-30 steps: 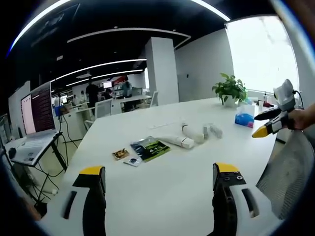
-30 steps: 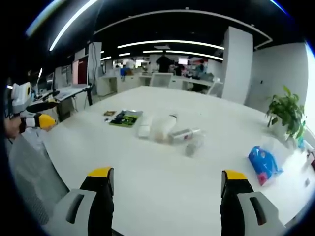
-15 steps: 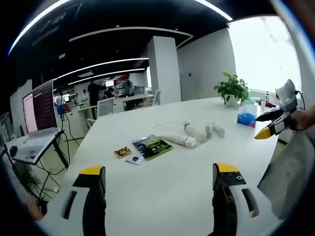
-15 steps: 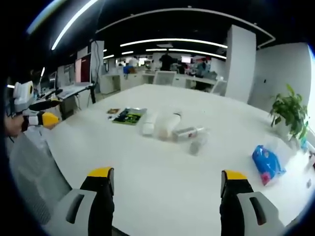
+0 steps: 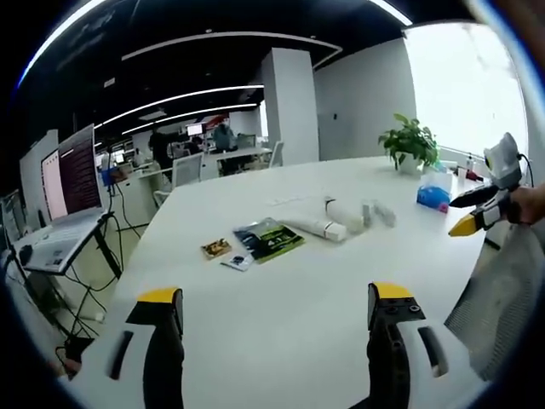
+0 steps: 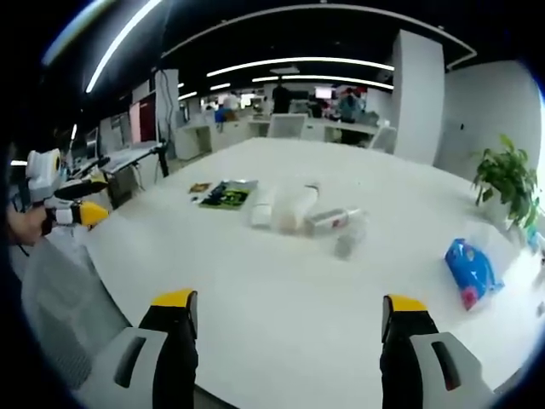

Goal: Arrange the skincare products in the storage area until every visible bottle or jar stands upright without overlapping.

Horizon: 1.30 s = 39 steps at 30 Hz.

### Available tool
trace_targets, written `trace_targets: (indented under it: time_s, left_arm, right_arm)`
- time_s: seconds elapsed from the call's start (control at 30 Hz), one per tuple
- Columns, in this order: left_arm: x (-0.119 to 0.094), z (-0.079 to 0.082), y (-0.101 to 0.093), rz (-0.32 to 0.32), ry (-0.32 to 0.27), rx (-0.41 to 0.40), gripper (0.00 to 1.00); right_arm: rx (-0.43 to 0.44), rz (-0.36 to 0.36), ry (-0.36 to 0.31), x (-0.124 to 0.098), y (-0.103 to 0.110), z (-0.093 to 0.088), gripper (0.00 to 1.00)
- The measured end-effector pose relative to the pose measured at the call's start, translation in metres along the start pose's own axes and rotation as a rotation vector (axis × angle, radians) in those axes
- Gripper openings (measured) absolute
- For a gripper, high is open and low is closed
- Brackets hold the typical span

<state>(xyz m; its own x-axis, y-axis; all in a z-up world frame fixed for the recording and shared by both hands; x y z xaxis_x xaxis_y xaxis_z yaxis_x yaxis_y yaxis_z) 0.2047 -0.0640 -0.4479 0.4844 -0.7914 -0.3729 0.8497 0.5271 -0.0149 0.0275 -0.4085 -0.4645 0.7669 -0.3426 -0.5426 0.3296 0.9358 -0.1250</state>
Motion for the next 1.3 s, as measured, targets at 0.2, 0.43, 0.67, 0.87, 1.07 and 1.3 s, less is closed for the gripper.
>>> trace_targets:
  time_s: [0.2,0.43,0.67,0.87,1.07,1.3]
  left_arm:
    - [0.002,0.001,-0.008,-0.041,0.008,0.055,0.86]
    - [-0.002,0.002,-0.003,-0.047,-0.032,0.001,0.86]
    - [-0.001,0.0,-0.002,-0.048,-0.025,-0.002,0.9]
    - [-0.002,-0.001,0.003,-0.035,-0.029,-0.055,0.92]
    - [-0.003,0.0,0.0,-0.034,-0.044,-0.06,0.93]
    - [-0.003,-0.001,0.001,-0.032,-0.03,-0.056,0.91]
  right_arm:
    - [0.021,-0.013,0.003,0.001,-0.001,0.003,0.94]
    - [0.004,0.005,0.015,0.013,0.005,0.017,0.94]
    - [-0.015,0.041,0.033,0.026,0.005,0.035,0.97]
    - [-0.047,0.06,0.044,0.04,0.006,0.053,0.98]
    - [-0.069,0.083,0.046,0.048,0.013,0.07,0.99]
    - [-0.066,0.125,0.069,0.057,0.019,0.081,0.99]
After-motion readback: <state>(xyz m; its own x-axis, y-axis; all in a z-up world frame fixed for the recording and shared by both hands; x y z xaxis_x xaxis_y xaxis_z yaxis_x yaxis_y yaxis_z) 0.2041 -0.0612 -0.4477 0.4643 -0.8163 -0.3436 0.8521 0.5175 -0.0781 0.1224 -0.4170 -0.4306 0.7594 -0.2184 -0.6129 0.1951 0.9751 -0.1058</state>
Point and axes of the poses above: the point that each gripper's makers call its tool centre point, and the gripper's own axes: x roughly forward along the fingers, y roughly to its left, z roughly out of its top, the point moved 10 cm from there along -x, roughly backward along the fingers, and after that the axes turned 13 degrees about -z, right-handed, at the moved point
